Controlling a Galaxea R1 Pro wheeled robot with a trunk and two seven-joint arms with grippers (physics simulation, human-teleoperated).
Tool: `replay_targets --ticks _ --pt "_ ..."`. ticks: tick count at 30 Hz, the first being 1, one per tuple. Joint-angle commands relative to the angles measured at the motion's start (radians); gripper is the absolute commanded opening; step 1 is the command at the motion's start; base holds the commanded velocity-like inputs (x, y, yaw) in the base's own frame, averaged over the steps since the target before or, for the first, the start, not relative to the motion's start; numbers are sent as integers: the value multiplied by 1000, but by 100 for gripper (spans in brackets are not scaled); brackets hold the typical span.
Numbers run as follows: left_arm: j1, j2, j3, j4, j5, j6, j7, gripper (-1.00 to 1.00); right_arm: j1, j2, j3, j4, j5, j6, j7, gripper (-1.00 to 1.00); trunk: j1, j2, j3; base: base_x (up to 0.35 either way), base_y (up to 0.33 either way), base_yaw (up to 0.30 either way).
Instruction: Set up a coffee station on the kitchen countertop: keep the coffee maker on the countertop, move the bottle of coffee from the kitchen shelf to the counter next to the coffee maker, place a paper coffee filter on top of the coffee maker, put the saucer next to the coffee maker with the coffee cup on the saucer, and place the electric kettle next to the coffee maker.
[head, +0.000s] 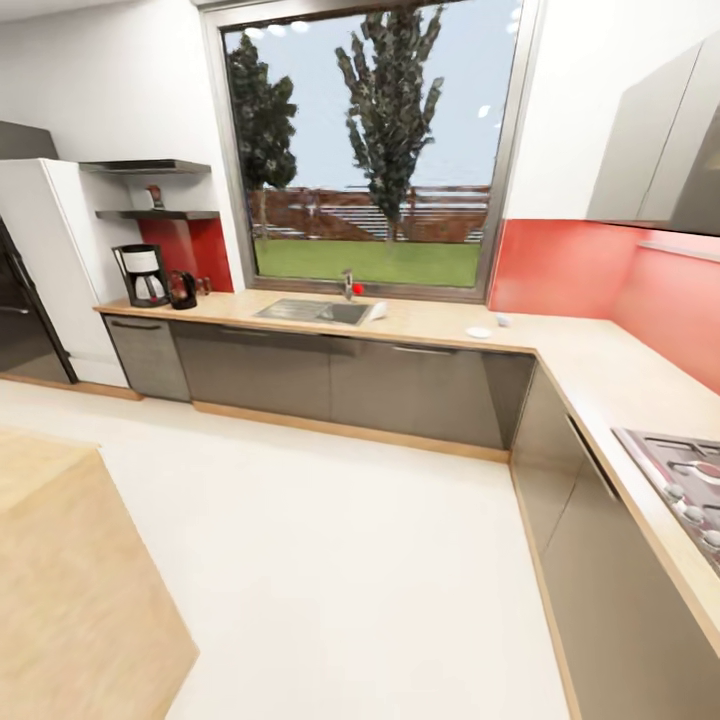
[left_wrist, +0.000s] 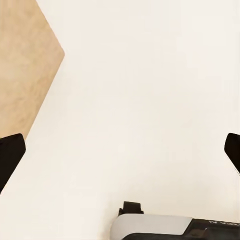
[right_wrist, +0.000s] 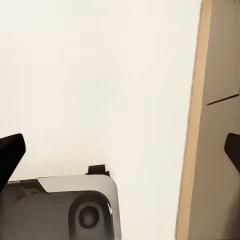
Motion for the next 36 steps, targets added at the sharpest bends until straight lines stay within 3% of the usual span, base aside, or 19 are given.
replay_targets --ticks 1,36 --pt "-1 0 2 1 1 -3 0 100 -1 1 -5 1 10 -3 0 100 1 -2 -2 326 -41 0" --pt "-1 0 3 1 1 -4 0 100 -1 1 -5 1 10 -4 0 100 1 -2 -2 337 -3 0"
